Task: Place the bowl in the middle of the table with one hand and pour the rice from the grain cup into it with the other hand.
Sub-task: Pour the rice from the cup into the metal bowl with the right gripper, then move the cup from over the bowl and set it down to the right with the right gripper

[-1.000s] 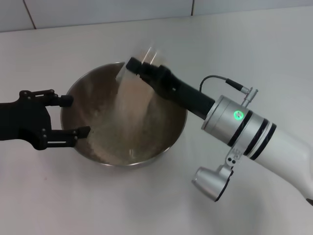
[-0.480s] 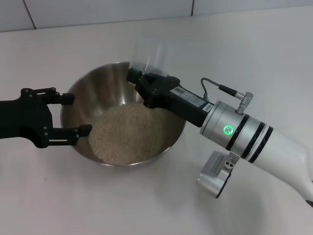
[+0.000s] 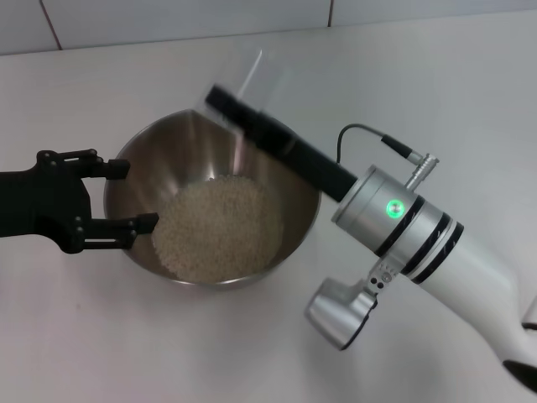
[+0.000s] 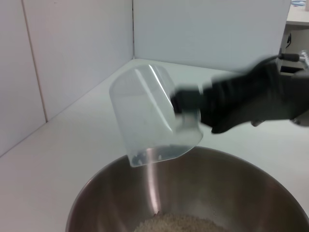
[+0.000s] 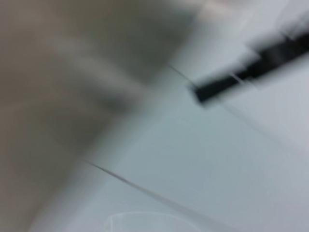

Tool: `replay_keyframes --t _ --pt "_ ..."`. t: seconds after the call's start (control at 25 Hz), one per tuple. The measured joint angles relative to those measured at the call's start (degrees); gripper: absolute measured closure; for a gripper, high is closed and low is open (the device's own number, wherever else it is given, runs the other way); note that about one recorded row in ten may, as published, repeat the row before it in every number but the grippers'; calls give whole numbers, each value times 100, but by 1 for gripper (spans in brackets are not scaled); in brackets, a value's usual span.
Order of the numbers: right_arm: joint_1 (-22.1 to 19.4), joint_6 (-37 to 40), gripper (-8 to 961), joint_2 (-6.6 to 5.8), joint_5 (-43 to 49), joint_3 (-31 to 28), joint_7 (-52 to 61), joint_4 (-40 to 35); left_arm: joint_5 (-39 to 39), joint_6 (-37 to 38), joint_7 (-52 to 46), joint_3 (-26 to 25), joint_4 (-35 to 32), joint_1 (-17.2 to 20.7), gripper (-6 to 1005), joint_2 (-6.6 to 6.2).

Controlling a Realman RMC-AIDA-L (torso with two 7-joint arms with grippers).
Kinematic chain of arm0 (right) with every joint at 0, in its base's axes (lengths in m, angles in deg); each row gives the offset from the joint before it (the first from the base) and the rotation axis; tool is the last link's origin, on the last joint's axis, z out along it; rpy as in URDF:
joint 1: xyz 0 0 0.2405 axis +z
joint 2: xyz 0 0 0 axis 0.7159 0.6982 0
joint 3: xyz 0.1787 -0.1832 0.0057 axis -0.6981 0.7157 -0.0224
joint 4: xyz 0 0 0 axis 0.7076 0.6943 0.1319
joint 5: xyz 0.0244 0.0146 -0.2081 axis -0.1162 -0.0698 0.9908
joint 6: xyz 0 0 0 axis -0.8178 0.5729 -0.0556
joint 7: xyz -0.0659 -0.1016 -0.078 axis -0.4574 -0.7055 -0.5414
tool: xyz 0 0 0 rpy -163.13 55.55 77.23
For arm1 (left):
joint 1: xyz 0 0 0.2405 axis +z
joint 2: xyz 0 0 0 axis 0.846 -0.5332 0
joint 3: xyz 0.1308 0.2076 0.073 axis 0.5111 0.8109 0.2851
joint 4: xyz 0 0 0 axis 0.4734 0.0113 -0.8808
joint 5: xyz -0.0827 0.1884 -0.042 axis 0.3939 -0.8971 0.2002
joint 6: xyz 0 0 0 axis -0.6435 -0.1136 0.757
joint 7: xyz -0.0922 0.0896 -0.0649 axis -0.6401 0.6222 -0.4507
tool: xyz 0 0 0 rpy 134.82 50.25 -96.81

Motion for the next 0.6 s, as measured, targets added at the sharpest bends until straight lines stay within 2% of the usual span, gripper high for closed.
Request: replay_keyframes --t 0.2,0.44,0.6 --pt "-10 682 952 0 -2081 700 2367 -553 6 0 0 0 6 -5 183 9" --pt "-206 1473 953 0 -3025 615 6202 -679 6 -1 2 -24 10 -8 181 8" --pt "-259 1562 952 -1 -3694 474 7764 -304 5 -1 7 -35 9 7 182 8"
